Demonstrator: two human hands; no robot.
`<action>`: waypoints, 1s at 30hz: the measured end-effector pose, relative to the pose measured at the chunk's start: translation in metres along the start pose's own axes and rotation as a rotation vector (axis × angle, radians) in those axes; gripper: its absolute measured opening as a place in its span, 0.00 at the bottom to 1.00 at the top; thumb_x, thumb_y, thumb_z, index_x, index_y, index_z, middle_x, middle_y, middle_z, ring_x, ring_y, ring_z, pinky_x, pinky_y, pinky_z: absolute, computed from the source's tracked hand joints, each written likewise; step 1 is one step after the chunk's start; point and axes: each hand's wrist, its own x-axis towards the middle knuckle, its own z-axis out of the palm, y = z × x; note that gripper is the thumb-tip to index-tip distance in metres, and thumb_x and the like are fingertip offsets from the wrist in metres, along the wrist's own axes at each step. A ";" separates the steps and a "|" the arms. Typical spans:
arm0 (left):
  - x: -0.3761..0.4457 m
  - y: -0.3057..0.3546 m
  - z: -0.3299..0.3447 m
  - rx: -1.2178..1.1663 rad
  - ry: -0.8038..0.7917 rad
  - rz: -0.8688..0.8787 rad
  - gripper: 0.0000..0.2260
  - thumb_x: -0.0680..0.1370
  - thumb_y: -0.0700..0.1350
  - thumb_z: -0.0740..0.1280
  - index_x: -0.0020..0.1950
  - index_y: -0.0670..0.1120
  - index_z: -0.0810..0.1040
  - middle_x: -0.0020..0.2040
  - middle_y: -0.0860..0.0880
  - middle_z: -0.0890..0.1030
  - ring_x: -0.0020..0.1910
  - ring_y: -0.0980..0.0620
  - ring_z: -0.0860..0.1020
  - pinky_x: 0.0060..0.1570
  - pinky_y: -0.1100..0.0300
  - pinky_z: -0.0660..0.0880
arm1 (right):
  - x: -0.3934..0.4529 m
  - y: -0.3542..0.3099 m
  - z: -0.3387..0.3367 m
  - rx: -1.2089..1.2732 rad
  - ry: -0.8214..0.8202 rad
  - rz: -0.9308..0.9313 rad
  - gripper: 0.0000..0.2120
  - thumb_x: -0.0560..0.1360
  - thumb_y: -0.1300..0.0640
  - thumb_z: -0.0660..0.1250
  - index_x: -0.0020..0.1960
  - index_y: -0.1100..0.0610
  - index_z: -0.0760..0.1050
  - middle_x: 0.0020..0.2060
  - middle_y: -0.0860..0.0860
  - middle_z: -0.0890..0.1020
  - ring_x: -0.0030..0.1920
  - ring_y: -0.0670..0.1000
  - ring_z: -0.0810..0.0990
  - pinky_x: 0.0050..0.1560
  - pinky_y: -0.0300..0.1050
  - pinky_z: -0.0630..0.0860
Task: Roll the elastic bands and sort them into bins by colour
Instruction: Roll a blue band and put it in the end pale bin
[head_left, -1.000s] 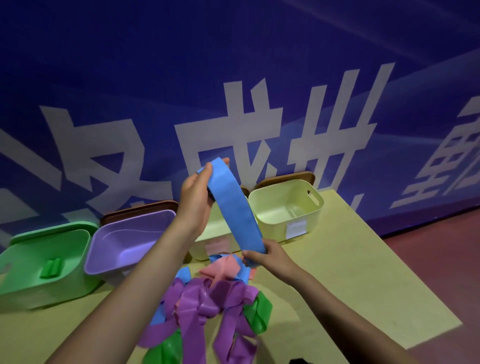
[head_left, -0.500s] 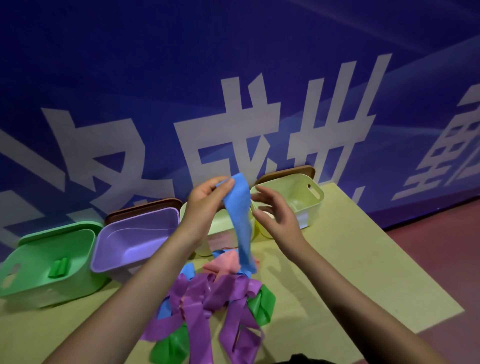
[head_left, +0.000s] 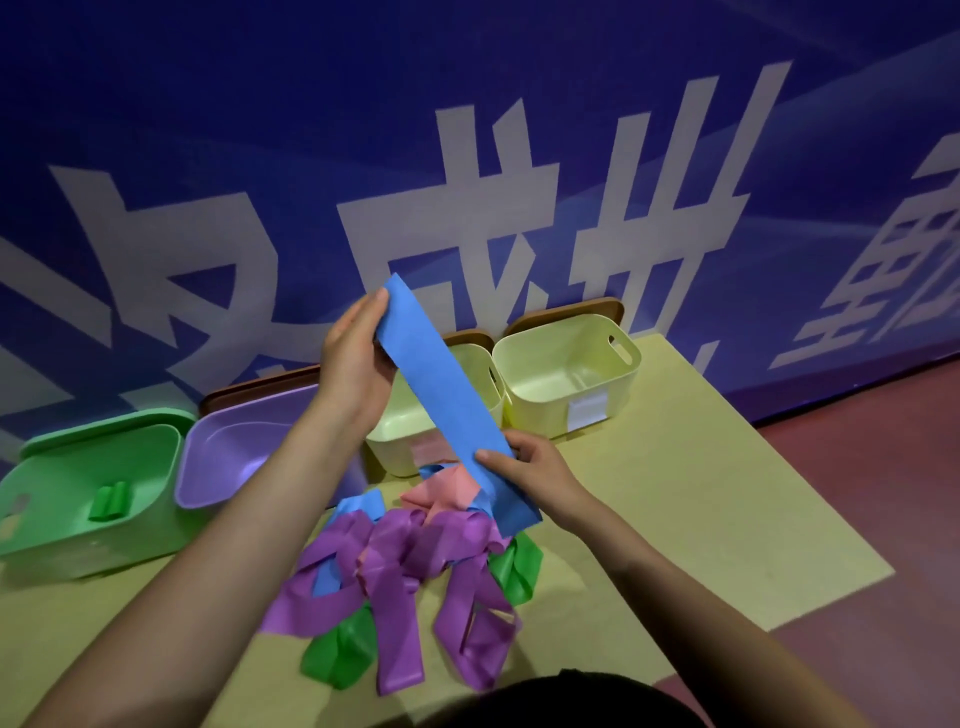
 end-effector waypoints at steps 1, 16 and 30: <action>0.001 0.000 -0.002 -0.068 0.008 -0.030 0.05 0.80 0.43 0.62 0.49 0.44 0.77 0.40 0.47 0.78 0.38 0.51 0.79 0.43 0.57 0.77 | -0.002 0.005 0.000 0.004 -0.003 0.023 0.05 0.75 0.57 0.71 0.43 0.59 0.78 0.37 0.51 0.79 0.39 0.48 0.76 0.39 0.42 0.70; -0.009 -0.009 -0.013 -0.094 -0.046 -0.132 0.09 0.82 0.44 0.58 0.44 0.47 0.74 0.37 0.52 0.79 0.38 0.57 0.79 0.43 0.62 0.75 | -0.021 0.053 -0.002 -0.224 0.031 0.191 0.10 0.77 0.64 0.65 0.37 0.56 0.76 0.29 0.42 0.76 0.30 0.38 0.73 0.36 0.36 0.70; -0.062 -0.032 0.032 0.342 -0.284 0.101 0.13 0.83 0.42 0.56 0.49 0.49 0.80 0.45 0.54 0.83 0.46 0.59 0.79 0.47 0.68 0.74 | -0.021 -0.099 -0.015 -0.128 0.314 -0.378 0.04 0.75 0.59 0.67 0.48 0.58 0.79 0.38 0.47 0.81 0.41 0.46 0.79 0.43 0.43 0.76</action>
